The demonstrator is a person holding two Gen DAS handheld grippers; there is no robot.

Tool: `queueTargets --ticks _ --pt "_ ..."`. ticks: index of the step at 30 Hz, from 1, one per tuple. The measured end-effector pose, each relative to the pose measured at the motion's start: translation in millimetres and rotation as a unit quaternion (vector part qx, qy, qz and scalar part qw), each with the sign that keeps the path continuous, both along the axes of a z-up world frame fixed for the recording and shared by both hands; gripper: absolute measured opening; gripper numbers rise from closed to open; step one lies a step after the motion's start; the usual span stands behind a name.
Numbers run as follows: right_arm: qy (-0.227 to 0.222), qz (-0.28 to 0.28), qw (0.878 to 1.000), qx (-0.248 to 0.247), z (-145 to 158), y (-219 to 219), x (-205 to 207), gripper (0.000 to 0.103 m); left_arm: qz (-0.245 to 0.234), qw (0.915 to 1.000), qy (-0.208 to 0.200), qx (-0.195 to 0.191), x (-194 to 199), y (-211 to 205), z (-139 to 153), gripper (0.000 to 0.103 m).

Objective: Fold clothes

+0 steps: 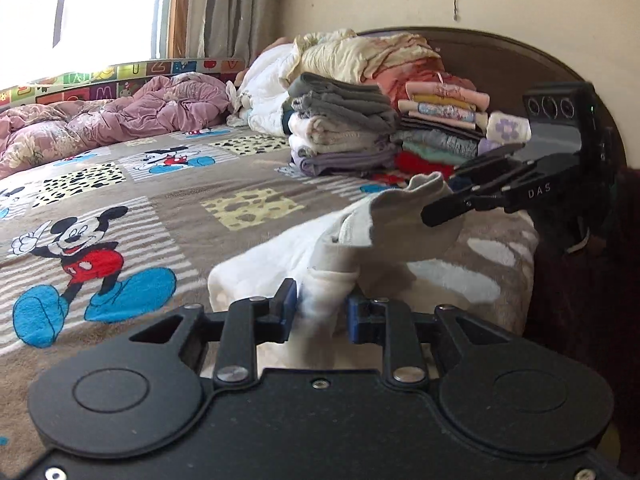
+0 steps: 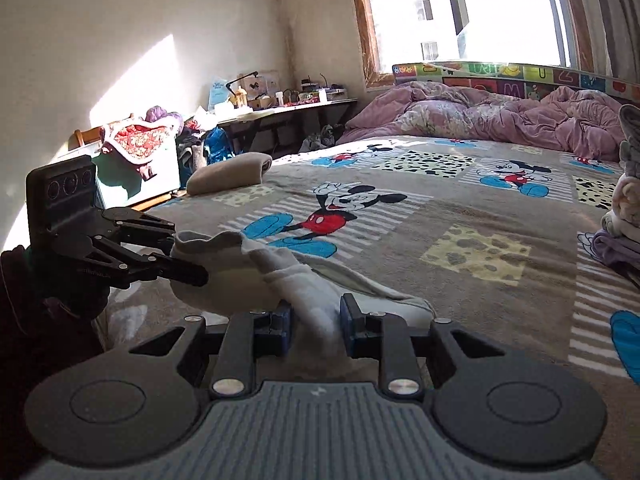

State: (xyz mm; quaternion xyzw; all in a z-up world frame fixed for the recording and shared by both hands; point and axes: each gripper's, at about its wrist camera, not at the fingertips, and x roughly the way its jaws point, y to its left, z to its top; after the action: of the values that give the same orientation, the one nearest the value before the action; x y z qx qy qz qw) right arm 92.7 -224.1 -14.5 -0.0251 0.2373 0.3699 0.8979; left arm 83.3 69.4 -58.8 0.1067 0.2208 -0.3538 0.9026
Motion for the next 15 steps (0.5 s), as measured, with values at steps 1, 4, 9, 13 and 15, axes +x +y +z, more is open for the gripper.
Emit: queueTargets --ticks 1,4,9,13,15 --pt "0.001 0.004 0.999 -0.033 -5 6 -6 0.029 -0.003 0.9993 -0.005 0.038 -7 -7 -9 0.022" --pt "-0.01 0.027 0.99 -0.137 -22 32 -28 0.03 -0.01 0.991 -0.034 0.129 -25 -28 -29 0.022" --pt "-0.035 0.063 0.973 -0.217 -25 46 -65 0.042 -0.002 0.9817 -0.076 0.175 -30 -37 -43 0.023" --pt "-0.019 0.044 0.994 -0.103 18 15 -76 0.049 -0.003 0.9737 -0.104 0.203 -34 -40 -47 0.025" --pt "-0.024 0.01 0.999 -0.042 31 8 -64 0.051 -0.011 0.9707 -0.108 0.214 -40 -43 -50 0.03"
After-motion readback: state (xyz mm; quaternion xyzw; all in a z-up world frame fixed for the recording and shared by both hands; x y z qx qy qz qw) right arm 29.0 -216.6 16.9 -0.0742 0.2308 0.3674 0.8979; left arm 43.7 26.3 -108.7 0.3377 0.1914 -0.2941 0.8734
